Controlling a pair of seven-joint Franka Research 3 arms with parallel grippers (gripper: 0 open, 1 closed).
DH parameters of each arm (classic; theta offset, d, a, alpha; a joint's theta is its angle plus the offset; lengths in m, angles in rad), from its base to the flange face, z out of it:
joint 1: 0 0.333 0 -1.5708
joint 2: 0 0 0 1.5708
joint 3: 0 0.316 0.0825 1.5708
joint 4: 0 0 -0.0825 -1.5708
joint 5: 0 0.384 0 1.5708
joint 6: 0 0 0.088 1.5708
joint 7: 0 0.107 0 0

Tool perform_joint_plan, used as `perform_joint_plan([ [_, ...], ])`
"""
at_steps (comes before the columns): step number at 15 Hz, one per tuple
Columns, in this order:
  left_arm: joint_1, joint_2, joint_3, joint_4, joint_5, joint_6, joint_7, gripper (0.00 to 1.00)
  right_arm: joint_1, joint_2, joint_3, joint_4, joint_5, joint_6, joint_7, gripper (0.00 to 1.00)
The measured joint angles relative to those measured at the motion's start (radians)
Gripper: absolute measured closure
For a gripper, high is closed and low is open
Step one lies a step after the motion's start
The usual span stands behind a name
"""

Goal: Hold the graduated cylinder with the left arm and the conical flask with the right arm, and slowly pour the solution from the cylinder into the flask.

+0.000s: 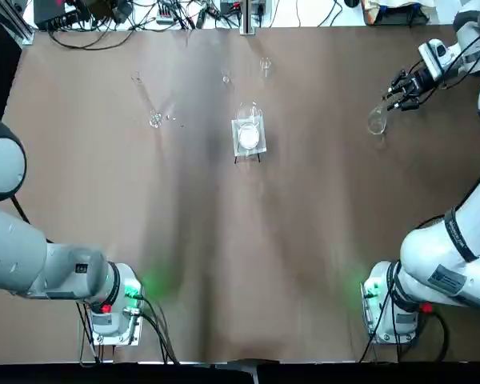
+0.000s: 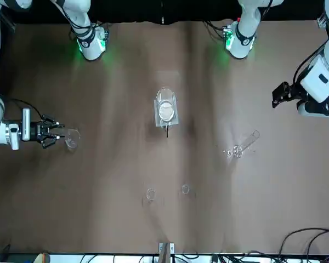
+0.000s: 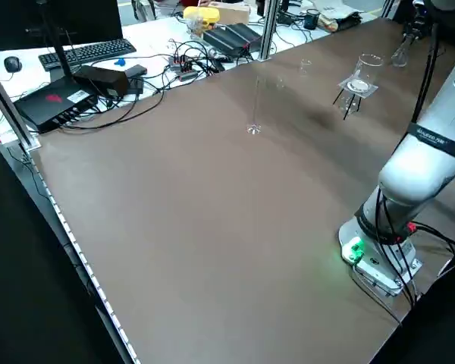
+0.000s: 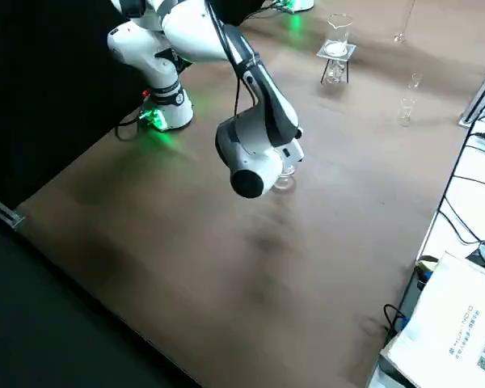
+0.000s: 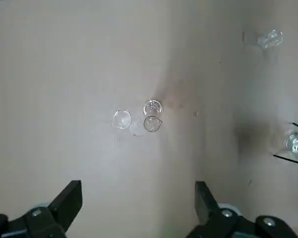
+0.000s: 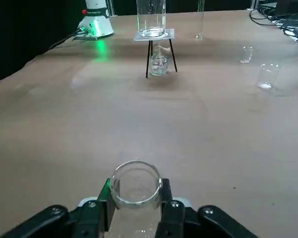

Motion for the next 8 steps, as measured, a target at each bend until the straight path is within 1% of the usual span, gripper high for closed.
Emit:
perform_joint_plan([
  [4, 0.002, 0.014, 0.001, 0.000, 0.000, 0.000, 0.000, 0.00, -0.004, 0.015, 0.000, 0.000, 0.000, 0.007, -0.009, 0.61],
  [8, 0.000, 0.014, 0.001, 0.000, 0.000, 0.000, 0.000, 0.00, -0.015, 0.032, -0.001, -0.003, -0.002, 0.030, -0.066, 0.61],
])
